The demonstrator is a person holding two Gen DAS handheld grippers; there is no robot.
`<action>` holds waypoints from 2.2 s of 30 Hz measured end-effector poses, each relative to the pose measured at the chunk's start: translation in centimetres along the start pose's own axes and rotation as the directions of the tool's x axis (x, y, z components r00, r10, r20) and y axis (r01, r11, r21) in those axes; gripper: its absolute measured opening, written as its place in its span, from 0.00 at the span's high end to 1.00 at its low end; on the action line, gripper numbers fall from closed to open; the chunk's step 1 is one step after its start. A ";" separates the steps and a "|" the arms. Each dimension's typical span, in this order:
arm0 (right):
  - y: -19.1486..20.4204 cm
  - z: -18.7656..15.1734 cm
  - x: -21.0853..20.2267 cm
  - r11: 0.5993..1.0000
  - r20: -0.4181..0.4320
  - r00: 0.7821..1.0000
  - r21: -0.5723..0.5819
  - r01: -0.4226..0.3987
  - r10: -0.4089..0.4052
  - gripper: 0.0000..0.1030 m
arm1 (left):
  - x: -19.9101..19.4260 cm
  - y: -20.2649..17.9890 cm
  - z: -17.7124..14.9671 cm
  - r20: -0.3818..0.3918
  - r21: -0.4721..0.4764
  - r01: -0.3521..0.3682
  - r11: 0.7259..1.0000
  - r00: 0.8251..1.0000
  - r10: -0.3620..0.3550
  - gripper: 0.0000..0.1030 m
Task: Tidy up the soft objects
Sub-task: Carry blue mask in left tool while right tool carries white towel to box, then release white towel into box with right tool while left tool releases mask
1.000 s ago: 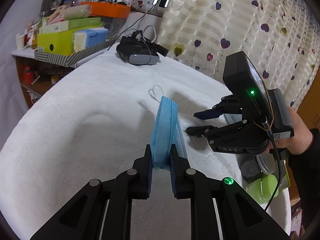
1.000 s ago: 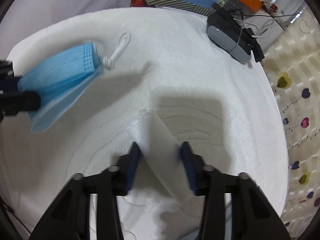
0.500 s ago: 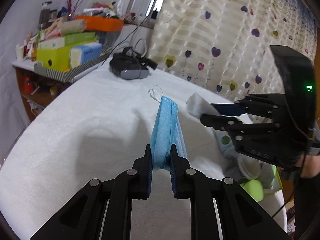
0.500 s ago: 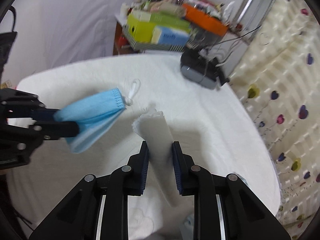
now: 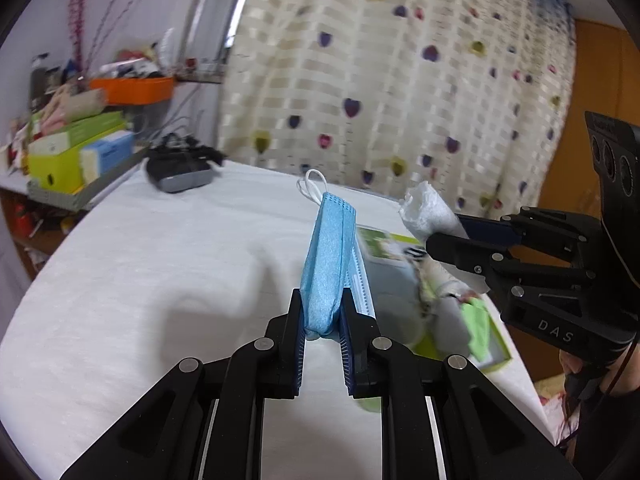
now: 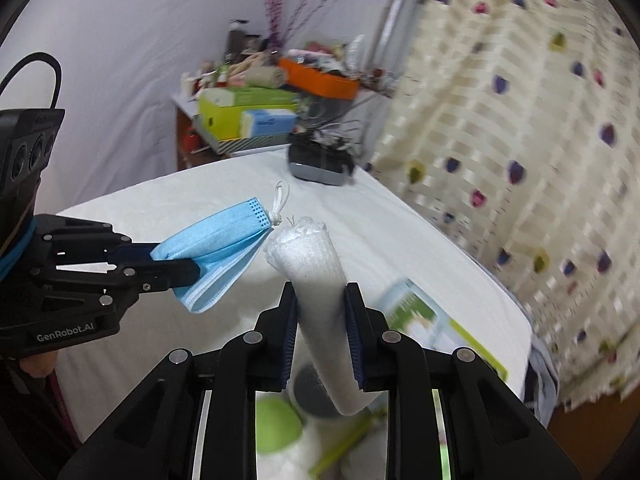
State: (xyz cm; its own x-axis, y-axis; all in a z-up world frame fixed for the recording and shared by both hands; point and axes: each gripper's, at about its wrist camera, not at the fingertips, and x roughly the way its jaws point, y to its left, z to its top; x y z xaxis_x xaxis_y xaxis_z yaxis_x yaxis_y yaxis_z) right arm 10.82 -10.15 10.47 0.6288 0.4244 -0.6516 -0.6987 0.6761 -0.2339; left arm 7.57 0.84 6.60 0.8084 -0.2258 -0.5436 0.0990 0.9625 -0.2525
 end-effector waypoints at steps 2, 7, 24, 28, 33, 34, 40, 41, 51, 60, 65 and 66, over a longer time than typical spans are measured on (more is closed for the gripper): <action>-0.7 -1.1 -1.3 0.999 0.004 1.000 0.030 0.022 -0.023 0.77 | 0.1 -1.5 -0.1 -0.005 0.021 0.019 1.000 1.000 -0.019 0.86; -2.6 -3.8 -3.7 0.993 0.000 0.998 0.098 0.068 -0.068 0.77 | 0.3 -4.9 -0.5 -0.018 0.073 0.062 0.995 0.998 -0.060 0.86; -8.8 -11.7 -6.3 0.951 -0.039 0.992 0.281 0.125 -0.119 0.77 | 4.5 -13.3 -2.8 -0.126 0.171 0.152 0.973 0.983 -0.132 0.86; -9.7 -13.4 -6.2 0.940 -0.055 0.992 0.319 0.125 -0.113 0.77 | 5.7 -14.3 -3.3 -0.155 0.179 0.170 0.969 0.978 -0.143 0.86; -10.1 -15.4 -4.9 0.930 -0.093 0.993 0.351 0.106 -0.078 0.77 | 6.9 -15.2 -4.3 -0.203 0.192 0.205 0.960 0.965 -0.165 0.86; -10.1 -15.7 -4.6 0.928 -0.101 0.992 0.357 0.103 -0.072 0.77 | 7.3 -15.4 -4.6 -0.216 0.194 0.211 0.958 0.962 -0.168 0.86; -10.7 -17.6 -1.9 0.918 -0.156 0.988 0.389 0.078 -0.017 0.77 | 9.8 -15.7 -5.5 -0.274 0.190 0.209 0.959 0.950 -0.152 0.86; -10.8 -17.7 -1.6 0.916 -0.157 0.988 0.395 0.069 -0.006 0.77 | 10.1 -15.7 -5.5 -0.279 0.188 0.206 0.960 0.949 -0.149 0.86; -12.8 -18.4 1.5 0.889 -0.173 0.985 0.452 0.066 0.015 0.77 | 12.9 -16.0 -5.1 -0.297 0.193 0.186 0.963 0.947 -0.124 0.86; -13.5 -18.4 1.9 0.877 -0.166 0.986 0.478 0.051 0.033 0.75 | 13.6 -16.4 -4.9 -0.298 0.183 0.189 0.965 0.946 -0.129 0.86; -12.8 -18.2 0.6 0.888 -0.166 0.986 0.454 0.077 -0.001 0.58 | 13.0 -16.4 -4.6 -0.285 0.175 0.201 0.964 0.947 -0.146 0.78; -12.7 -18.3 0.0 0.887 -0.161 0.987 0.453 0.084 -0.011 0.58 | 12.8 -16.4 -4.6 -0.283 0.173 0.203 0.964 0.947 -0.149 0.76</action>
State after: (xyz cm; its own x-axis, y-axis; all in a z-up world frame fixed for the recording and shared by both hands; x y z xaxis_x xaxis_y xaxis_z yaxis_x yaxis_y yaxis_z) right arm 13.50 -29.77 0.26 0.5730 0.3143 -0.7569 -0.4125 0.9086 0.0650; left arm 13.59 -18.49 0.13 0.5870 -0.4000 -0.7039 0.3603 0.9077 -0.2152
